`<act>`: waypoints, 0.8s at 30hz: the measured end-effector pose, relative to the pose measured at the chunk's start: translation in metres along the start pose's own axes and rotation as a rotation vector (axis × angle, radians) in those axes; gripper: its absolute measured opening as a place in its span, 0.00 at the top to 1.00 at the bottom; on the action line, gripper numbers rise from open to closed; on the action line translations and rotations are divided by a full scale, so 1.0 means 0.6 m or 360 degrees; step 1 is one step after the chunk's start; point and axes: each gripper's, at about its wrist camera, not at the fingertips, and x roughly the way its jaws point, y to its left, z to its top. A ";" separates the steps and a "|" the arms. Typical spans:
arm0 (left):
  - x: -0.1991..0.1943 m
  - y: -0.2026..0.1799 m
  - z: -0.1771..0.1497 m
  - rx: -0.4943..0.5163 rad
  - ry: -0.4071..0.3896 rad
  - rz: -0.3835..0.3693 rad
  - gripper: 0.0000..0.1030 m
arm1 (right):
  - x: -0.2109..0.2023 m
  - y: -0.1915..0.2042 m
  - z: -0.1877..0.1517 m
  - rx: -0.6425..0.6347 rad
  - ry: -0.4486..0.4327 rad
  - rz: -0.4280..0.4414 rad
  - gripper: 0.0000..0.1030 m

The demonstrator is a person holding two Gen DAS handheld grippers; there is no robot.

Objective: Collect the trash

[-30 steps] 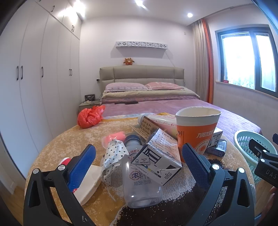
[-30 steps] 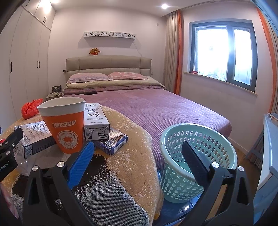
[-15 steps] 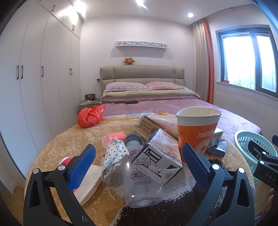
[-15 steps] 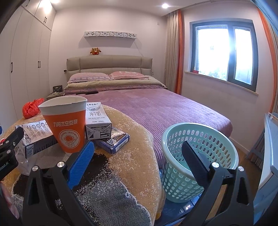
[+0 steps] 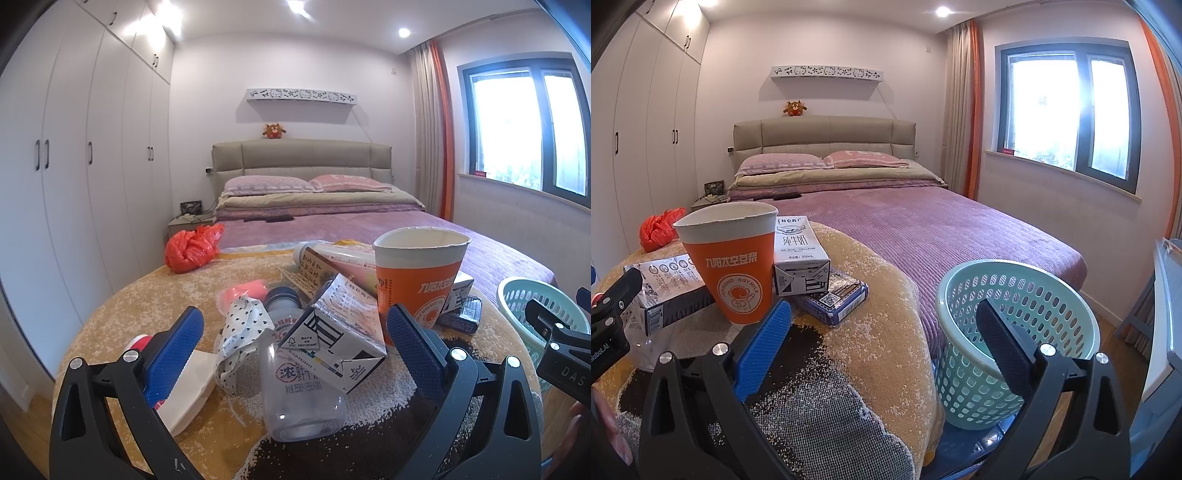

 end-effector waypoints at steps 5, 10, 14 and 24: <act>0.002 0.003 -0.001 -0.0019 0.0038 -0.0018 0.07 | -0.003 0.003 0.006 0.0003 -0.0013 0.0027 0.09; -0.022 0.031 0.009 -0.0043 0.0017 0.0008 0.07 | -0.005 0.019 0.013 -0.0025 -0.0018 0.0095 0.17; -0.042 0.086 0.026 -0.0072 0.0020 0.0041 0.07 | -0.003 0.042 0.026 -0.0057 0.0017 0.0217 0.35; -0.003 0.198 0.005 -0.0017 0.0419 -0.0045 0.07 | -0.020 0.156 0.061 -0.0078 0.0096 0.0527 0.38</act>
